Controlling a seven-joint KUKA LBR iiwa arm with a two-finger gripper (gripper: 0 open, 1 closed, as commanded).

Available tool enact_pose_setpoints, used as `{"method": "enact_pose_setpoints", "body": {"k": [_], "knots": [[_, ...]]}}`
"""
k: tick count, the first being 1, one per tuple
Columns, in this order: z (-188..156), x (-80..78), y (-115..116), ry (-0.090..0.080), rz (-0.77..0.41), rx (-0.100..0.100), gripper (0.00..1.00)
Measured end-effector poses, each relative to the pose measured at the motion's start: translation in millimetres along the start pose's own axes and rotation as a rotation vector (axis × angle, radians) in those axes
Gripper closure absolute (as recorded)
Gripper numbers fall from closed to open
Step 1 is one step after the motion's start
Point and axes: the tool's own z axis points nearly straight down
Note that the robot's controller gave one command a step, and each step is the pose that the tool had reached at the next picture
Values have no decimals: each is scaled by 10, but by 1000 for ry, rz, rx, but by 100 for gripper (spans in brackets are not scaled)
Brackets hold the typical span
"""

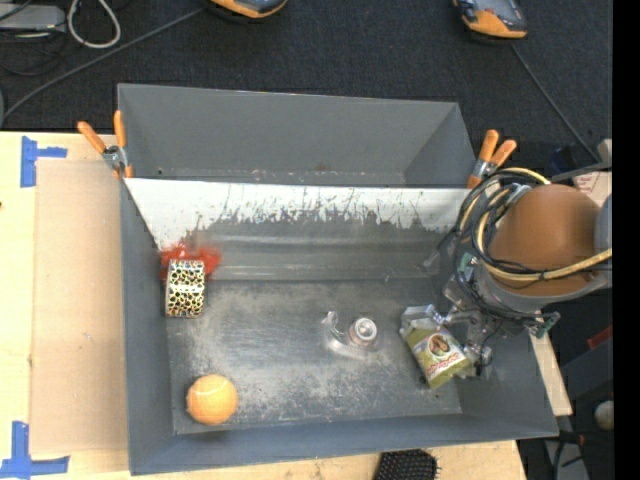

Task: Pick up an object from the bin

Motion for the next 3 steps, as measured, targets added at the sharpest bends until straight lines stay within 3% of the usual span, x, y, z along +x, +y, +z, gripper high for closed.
{"method": "enact_pose_setpoints", "body": {"k": [2, 3], "knots": [[-46, 9, 3, 2, -2, 2, 100], [-226, 2, 13, 2, 0, 1, 100]]}}
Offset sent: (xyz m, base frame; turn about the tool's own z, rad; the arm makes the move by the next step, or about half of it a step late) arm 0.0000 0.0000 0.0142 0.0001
